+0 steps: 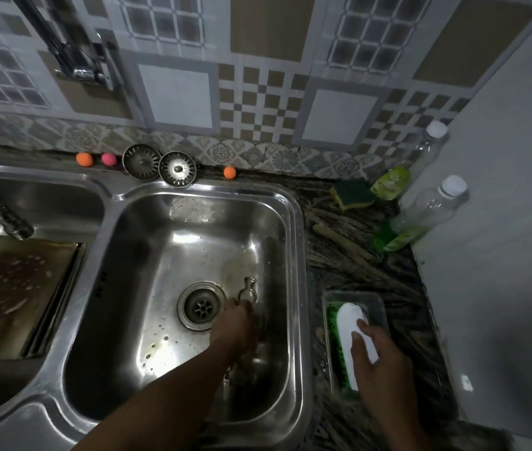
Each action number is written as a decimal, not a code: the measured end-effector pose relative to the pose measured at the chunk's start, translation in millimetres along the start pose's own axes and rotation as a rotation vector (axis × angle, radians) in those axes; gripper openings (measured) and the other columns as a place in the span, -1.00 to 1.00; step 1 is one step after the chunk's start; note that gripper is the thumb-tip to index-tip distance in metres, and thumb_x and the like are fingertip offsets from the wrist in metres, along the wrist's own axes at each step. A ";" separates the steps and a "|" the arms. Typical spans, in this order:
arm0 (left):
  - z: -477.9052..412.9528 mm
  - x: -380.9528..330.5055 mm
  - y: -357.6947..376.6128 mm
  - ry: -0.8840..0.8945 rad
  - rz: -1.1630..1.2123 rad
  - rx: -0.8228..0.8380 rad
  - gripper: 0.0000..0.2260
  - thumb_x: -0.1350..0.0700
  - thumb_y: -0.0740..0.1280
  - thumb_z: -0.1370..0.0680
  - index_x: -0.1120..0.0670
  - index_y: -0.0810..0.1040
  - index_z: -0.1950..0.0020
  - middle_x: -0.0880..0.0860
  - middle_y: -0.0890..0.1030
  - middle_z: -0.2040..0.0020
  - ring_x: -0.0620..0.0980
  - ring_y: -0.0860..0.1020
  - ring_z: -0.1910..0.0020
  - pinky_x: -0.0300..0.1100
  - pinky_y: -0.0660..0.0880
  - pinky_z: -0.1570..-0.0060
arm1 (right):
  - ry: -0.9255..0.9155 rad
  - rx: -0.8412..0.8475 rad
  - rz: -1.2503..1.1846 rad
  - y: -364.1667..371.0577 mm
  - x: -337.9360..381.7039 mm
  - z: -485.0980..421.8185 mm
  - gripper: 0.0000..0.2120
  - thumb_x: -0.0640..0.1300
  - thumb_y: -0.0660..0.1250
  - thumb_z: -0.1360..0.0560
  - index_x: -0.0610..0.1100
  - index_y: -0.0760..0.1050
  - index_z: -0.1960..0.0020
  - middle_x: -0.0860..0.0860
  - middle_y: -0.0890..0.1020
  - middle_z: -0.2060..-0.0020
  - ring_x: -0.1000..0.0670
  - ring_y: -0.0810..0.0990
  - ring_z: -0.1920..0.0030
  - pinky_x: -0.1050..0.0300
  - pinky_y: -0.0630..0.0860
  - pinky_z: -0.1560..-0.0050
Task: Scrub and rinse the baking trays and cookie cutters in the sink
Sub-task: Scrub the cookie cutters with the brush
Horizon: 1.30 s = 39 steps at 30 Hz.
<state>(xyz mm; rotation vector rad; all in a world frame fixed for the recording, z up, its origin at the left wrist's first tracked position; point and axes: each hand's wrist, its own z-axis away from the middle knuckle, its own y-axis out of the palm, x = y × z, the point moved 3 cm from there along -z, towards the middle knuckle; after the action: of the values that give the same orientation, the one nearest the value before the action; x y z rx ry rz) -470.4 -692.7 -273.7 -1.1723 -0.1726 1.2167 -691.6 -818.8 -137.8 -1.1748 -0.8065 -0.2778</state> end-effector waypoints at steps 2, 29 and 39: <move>0.4 7.3 -4.3 -0.003 0.074 0.047 -0.67 0.24 0.36 -0.46 0.02 0.57 -0.21 0.09 0.60 -0.11 0.09 0.63 -0.01 -0.10 0.58 0.02 | -0.013 0.022 -0.014 -0.8 3.9 1.3 -0.77 -0.04 0.31 -0.54 0.04 0.57 -0.19 -0.01 0.64 -0.12 0.07 0.52 -0.01 0.17 0.43 0.03; 87.6 13.2 -133.8 -0.037 1.822 0.251 -0.68 0.06 0.20 -0.65 0.19 0.55 -0.29 0.26 0.59 -0.24 0.25 0.60 -0.17 0.06 0.62 -0.02 | -0.414 0.116 -0.148 92.0 170.3 16.7 -0.82 -0.04 0.38 -0.52 -0.02 0.66 -0.09 0.18 0.67 -0.02 0.19 0.58 -0.02 0.40 0.42 0.03; 81.0 15.3 -139.1 -0.002 1.724 0.084 -0.80 0.15 0.27 -0.61 0.12 0.67 -0.13 0.19 0.66 -0.08 0.14 0.64 -0.02 0.03 0.58 -0.04 | -0.512 0.020 -0.037 105.1 167.5 11.9 -0.82 -0.07 0.40 -0.50 -0.03 0.67 -0.08 0.09 0.70 0.00 0.06 0.65 0.00 0.13 0.57 0.02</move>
<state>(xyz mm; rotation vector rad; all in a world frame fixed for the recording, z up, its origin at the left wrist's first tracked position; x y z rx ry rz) -429.6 -615.7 -137.4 -1.1334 1.1112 2.6173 -518.4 -732.6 -95.4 -1.2293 -1.2739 0.0070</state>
